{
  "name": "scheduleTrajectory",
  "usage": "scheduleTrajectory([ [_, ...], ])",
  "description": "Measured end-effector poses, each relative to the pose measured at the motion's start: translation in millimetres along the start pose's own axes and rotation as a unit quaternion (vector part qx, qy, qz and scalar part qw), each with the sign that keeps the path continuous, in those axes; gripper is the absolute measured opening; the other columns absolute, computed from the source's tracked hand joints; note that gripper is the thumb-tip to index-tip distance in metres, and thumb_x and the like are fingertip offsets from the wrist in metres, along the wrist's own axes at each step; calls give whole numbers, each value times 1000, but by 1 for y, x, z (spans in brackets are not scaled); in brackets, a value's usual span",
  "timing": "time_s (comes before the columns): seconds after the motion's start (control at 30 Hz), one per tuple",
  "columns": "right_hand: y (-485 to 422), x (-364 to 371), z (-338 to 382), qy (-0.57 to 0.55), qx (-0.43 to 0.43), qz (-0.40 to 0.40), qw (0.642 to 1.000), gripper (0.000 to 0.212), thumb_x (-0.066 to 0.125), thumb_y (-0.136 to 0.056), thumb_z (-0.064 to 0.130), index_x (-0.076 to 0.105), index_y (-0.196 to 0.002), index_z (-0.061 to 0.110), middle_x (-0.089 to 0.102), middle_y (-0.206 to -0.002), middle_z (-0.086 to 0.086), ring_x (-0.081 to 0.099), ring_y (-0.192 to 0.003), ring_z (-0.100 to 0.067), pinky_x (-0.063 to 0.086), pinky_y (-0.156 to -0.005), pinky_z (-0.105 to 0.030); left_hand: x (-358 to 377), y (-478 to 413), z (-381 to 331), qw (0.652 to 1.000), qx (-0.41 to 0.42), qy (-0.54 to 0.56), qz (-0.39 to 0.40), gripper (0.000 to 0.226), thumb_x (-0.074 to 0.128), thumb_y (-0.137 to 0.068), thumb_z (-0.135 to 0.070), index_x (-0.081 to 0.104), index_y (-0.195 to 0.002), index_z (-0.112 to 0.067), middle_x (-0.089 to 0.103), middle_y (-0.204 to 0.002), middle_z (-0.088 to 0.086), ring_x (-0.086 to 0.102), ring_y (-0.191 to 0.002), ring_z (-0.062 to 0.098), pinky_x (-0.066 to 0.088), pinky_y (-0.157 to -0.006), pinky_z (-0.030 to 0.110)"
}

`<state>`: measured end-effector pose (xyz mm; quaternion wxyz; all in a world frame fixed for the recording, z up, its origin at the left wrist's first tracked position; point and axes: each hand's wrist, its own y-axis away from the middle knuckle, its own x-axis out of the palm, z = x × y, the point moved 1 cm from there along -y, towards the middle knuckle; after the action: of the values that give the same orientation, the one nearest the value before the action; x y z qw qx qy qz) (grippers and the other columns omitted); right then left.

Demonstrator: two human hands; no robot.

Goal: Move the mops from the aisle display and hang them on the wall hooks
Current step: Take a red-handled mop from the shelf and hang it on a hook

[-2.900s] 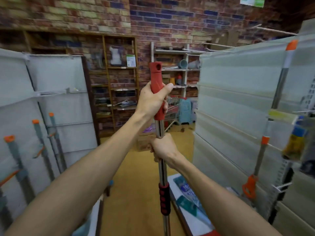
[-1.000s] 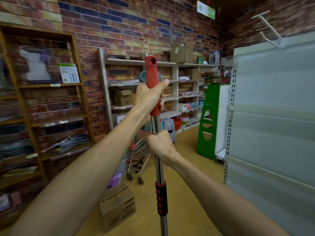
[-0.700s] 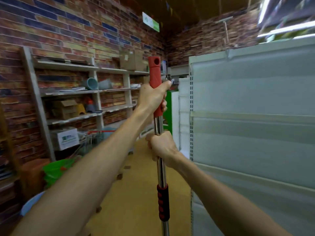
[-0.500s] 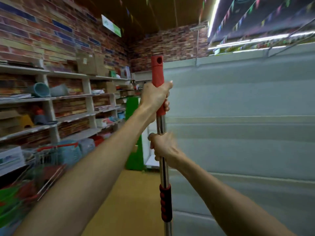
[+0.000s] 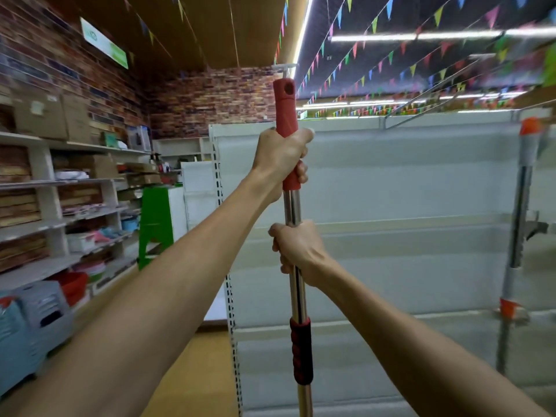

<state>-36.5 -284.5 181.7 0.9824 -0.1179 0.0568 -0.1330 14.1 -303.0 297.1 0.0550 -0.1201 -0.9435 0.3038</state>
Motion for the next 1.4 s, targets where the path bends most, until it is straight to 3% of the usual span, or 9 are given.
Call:
scheduleTrajectory([
  [0.47, -15, -3, -4, 5, 2, -39, 999, 13, 52, -90, 8, 53, -76, 8, 50, -61, -5, 40, -46, -16, 37, -45, -27, 3, -16, 10, 998, -11, 51, 33, 23, 65, -91, -10, 44, -82, -14, 41, -55, -1, 38, -37, 13, 38, -42, 25],
  [0.93, -30, 10, -12, -16, 19, -25, 999, 11, 48, -89, 5, 52, -80, 7, 47, -57, -3, 37, -42, -15, 35, -41, -23, -2, -34, 24, 997, -40, 53, 48, 24, 65, -90, -14, 42, -81, -15, 38, -54, -2, 33, -37, 13, 34, -40, 23],
  [1.4, -76, 23, -39, -25, 26, -24, 999, 16, 45, -87, 1, 49, -74, 9, 50, -63, -7, 38, -46, -17, 35, -46, -29, -11, -72, 67, 995, -78, 35, 57, 29, 66, -90, -20, 42, -73, -18, 38, -51, -3, 33, -37, 13, 34, -41, 23],
])
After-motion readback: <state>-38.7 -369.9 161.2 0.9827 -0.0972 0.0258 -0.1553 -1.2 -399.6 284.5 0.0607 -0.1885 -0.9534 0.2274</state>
